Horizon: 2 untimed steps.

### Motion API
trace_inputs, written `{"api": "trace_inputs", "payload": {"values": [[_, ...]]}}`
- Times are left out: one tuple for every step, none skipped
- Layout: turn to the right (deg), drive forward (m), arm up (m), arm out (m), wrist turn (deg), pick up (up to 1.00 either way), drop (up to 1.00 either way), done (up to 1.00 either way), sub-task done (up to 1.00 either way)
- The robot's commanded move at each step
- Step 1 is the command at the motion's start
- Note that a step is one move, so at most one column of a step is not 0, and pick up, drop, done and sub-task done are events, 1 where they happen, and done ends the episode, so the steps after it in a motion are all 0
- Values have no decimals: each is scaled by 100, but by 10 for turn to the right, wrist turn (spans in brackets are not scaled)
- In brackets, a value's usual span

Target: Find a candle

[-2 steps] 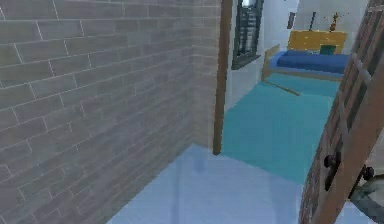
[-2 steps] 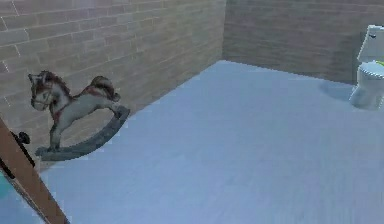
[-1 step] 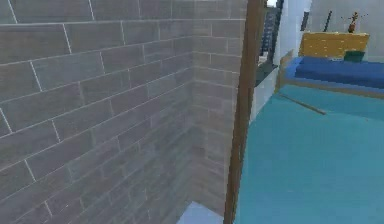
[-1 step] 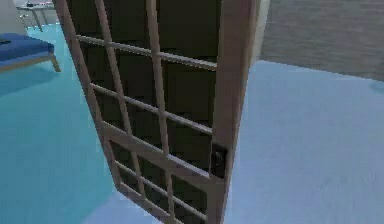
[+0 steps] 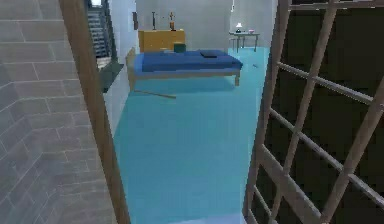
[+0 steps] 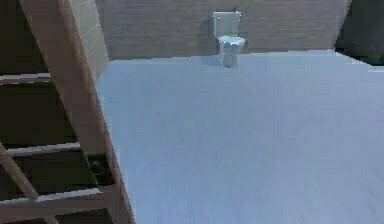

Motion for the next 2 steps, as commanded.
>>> {"api": "trace_inputs", "payload": {"values": [[0, 100, 0, 0, 0, 0, 0, 0, 0], [30, 0, 0, 0, 0, 0, 0, 0, 0]]}}
